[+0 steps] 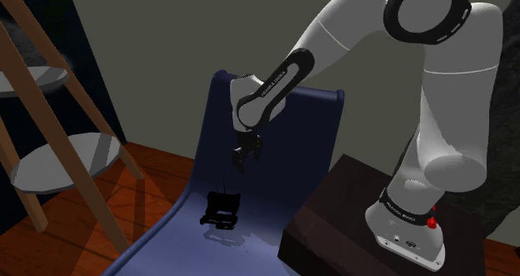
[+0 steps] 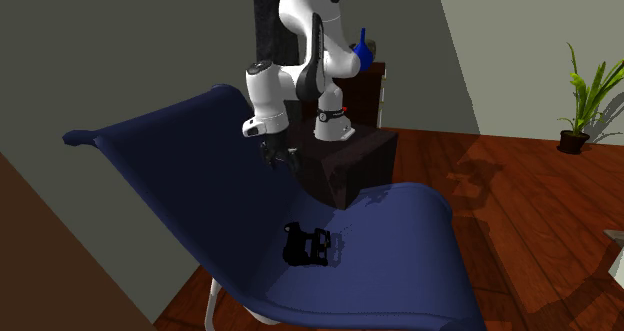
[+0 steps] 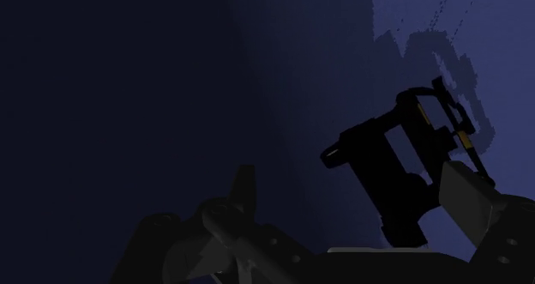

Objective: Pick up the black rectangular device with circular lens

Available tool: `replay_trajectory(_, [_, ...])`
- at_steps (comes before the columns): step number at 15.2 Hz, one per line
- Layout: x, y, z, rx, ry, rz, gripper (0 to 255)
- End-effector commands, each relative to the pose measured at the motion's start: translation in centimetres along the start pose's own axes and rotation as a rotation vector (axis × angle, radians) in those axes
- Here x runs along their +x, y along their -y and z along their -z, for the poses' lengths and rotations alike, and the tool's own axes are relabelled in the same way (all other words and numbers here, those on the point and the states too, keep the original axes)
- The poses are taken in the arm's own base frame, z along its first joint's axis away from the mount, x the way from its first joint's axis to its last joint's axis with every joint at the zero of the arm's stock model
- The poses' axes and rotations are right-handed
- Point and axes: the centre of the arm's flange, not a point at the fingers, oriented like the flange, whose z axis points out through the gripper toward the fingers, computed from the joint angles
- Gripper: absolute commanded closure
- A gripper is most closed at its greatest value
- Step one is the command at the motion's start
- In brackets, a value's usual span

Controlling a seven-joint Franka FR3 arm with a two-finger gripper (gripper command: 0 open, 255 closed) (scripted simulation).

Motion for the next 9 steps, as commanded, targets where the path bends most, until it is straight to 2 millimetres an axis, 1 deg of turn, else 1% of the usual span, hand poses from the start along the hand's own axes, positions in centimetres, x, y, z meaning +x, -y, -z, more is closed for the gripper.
replay_trajectory(1, [1.7, 0.7, -1.7, 0.007, -0.001, 0.002, 0])
replay_trajectory(9, [8.6, 4.8, -8.2, 0.033, -0.007, 0.013, 0])
